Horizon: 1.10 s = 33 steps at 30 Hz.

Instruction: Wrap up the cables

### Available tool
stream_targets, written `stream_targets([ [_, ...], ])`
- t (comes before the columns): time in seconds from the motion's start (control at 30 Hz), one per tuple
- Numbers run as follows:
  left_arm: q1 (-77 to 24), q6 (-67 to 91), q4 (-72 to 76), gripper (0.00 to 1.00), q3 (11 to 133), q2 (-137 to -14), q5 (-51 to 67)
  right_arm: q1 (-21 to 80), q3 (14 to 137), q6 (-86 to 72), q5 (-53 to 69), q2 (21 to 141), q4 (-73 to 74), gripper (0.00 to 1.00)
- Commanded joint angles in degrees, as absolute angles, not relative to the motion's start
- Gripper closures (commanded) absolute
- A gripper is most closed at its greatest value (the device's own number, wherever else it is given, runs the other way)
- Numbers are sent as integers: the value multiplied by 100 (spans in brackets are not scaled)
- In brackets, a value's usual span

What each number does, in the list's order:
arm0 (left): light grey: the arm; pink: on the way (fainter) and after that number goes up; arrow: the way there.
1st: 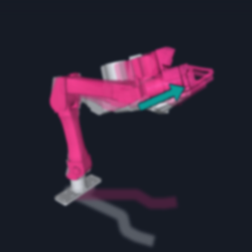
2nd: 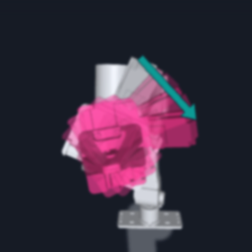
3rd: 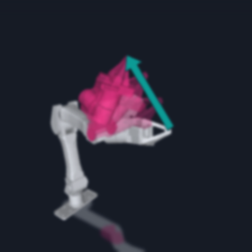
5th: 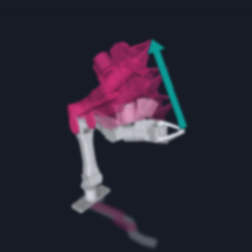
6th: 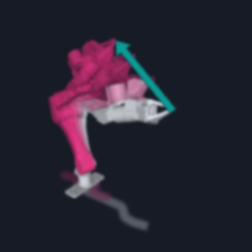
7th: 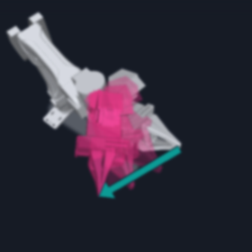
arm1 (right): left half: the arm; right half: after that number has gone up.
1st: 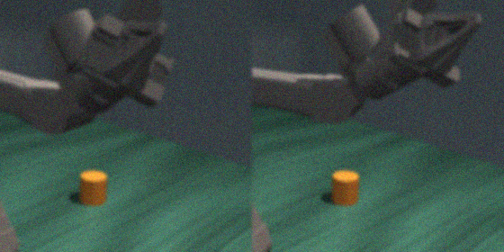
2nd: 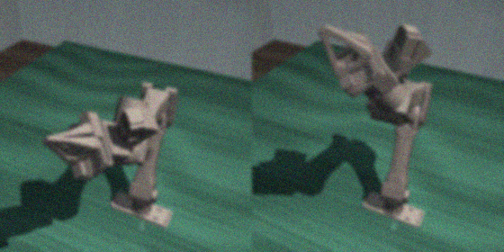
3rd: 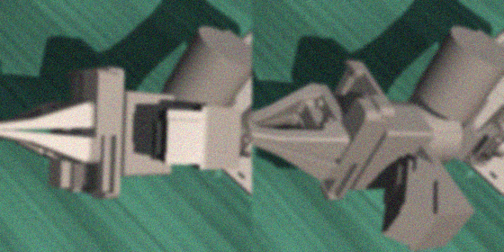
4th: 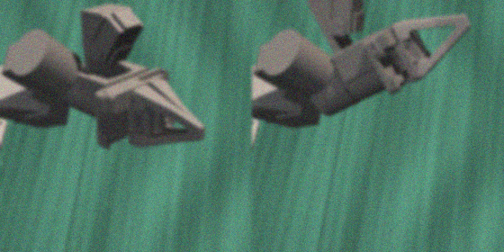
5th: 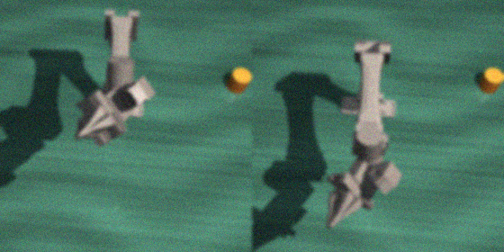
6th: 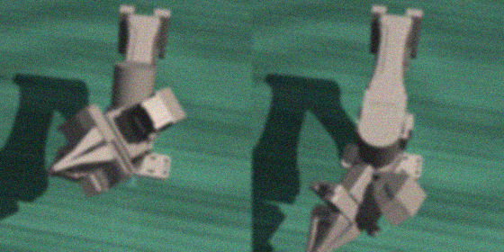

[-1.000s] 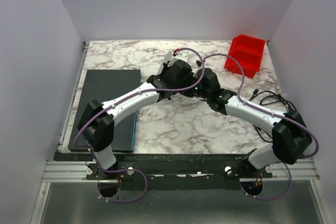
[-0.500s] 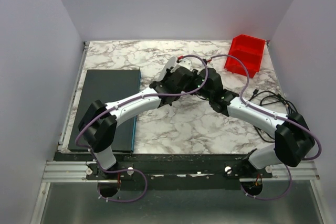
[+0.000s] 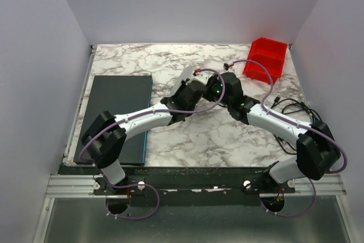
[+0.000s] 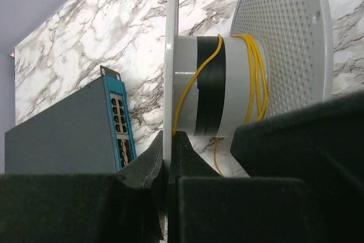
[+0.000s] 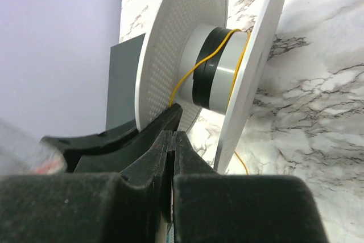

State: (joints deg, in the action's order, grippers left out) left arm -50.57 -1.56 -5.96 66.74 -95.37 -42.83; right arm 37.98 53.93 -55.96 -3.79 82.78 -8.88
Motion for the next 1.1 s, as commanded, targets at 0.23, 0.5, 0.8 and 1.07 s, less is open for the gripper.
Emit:
stream_targets([
  [0.23, -5256, -1177, 781, 100, 6233, -9318, -4222, 3327, 4916, -5707, -52, 8215, -1176, 99],
  [0.5, -5282, -1154, 792, 100, 6227, -9503, -4168, 2658, 4365, -5734, 907, 7569, -1688, 97],
  [0.8, -5274, -804, 140, 100, 6635, -9785, -3990, 2265, 3073, -5904, 1265, 6908, -2445, 72],
  [1.07, -5212, -406, -349, 100, 6964, -9950, -3813, 3521, 1935, -5984, 730, 8201, -5125, 67],
])
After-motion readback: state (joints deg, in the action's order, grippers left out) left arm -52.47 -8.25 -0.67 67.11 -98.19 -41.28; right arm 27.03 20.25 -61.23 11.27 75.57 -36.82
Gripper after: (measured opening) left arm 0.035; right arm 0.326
